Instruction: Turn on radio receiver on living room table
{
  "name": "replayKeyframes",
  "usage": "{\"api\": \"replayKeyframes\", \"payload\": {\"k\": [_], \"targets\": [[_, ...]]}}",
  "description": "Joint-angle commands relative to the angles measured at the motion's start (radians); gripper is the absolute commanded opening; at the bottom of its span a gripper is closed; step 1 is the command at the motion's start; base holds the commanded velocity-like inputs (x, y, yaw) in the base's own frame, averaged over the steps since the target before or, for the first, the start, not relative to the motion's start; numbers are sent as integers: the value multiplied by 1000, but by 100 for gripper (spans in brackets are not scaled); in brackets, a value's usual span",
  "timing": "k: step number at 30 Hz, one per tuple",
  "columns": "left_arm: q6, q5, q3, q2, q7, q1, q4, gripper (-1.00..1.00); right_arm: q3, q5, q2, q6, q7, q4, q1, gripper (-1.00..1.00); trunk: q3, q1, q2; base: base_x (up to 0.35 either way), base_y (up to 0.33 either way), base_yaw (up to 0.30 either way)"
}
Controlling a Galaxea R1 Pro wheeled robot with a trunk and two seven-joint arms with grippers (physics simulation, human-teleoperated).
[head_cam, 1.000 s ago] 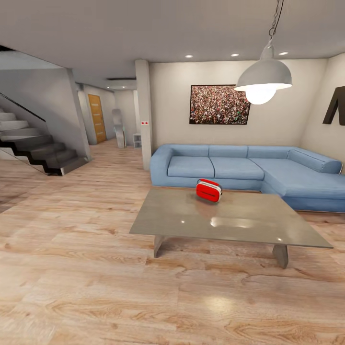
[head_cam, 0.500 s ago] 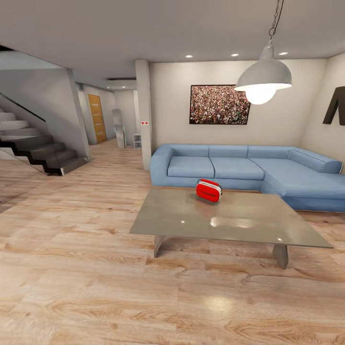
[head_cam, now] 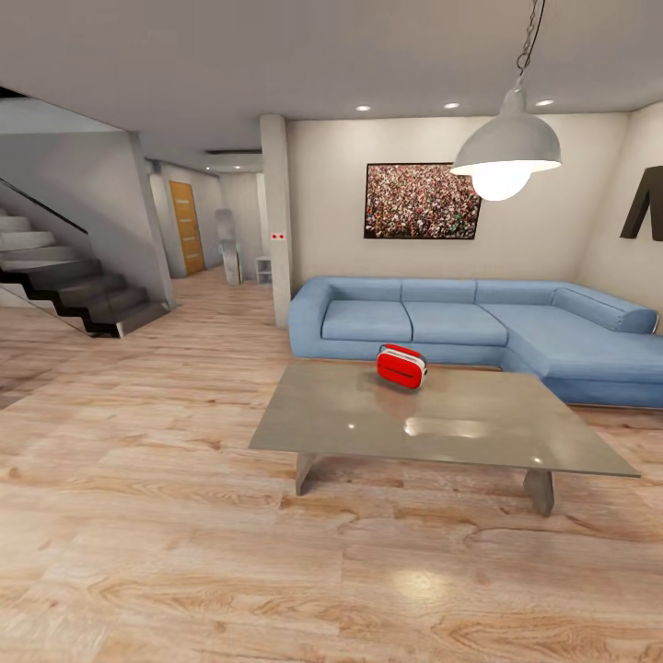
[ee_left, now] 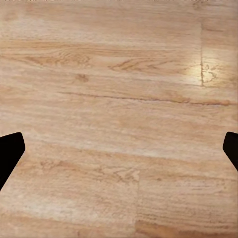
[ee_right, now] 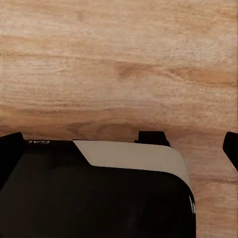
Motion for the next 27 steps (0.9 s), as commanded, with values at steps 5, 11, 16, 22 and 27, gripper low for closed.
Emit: {"api": "replayKeyframes", "payload": {"k": [5,11,16,22,27], "targets": [[0,0,0,0,0,0,-1,100,-1,-1,7,-20,5,-63,0,100,0,0,0,0,0,0],[0,0,-1,-1,0,0,1,100,-1,5,1,-40,-5,-461,0,100,0,0,0,0,0,0],[0,0,-1,-2,0,0,6,100,-1,3,-2,-41,0,-545,0,100,0,0,0,0,0,0],[0,0,-1,-5,0,0,9,100,-3,2,-2,-44,1,-487,0,100,0,0,0,0,0,-62],[0,0,-1,-5,0,0,9,100,-3,1,-2,-44,-1,-482,0,100,1,0,0,0,0,-243]]}}
